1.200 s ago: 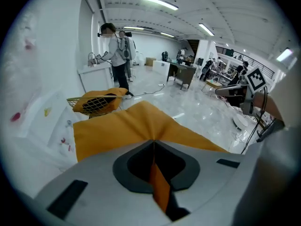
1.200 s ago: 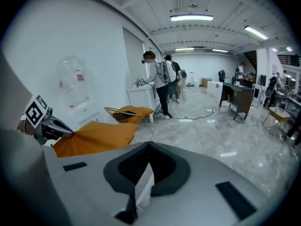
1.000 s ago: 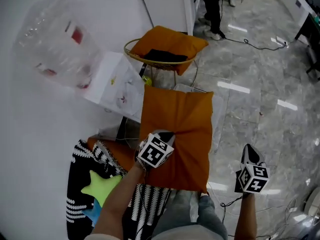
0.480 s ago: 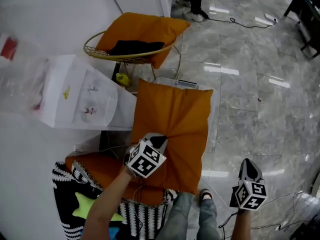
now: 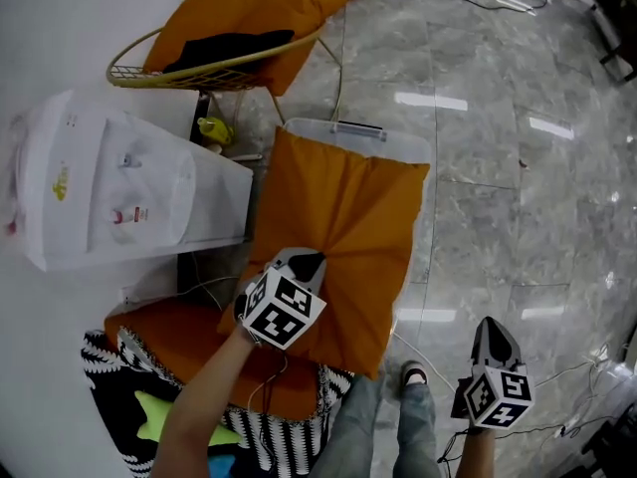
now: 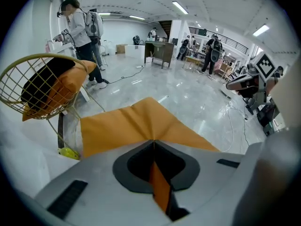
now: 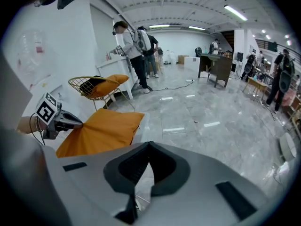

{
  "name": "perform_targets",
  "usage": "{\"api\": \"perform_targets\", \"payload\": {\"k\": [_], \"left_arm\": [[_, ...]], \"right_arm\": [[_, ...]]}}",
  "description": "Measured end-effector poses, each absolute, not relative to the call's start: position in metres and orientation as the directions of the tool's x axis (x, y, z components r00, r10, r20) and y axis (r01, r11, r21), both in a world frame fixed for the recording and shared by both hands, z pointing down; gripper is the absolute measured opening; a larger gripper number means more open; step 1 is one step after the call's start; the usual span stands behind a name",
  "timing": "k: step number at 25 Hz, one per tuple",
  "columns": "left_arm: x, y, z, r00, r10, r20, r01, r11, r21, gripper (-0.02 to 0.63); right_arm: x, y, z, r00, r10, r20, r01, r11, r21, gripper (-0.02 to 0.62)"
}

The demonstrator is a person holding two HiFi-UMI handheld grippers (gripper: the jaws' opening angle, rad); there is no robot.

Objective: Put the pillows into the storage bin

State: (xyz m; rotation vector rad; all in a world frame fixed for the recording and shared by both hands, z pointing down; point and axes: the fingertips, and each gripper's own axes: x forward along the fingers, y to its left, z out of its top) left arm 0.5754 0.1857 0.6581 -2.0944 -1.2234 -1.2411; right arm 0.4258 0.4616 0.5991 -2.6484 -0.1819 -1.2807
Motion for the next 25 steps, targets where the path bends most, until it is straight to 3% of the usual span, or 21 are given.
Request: {"api": "perform_targets", "payload": {"k": [10,14,16,25], "left_arm": [[0.591,0.197,0.702,0.23,0.475,0.849,0.875,-0.483,0.033,0.014],[0.614,0.207,0.719,0.223,0.528,0.82,0.834,-0.538,0.12,0.014],[0.618,0.206,0.736,0.194,0.494,0.848,0.833,-0.539,0.123,0.138],[0.582,0.175,0.782,0.145,0.431,0.891,0.782,-0.601,0.163,0.19]], "right_arm": [[0.42,0.455,0.628,0.578,-0.003,0.816,0.163,-0.979,-0.119,0.002],[0.419,0.447,0.64,0.561,-0.029,0.827,0.137,-0.982,-0.127,0.002],[0.417,0.442,0.647,0.552,-0.043,0.832,0.13,-0.982,-0.137,0.002],[0.417,0.423,0.661,0.529,-0.09,0.844,0.093,-0.982,-0.164,0.002]]}}
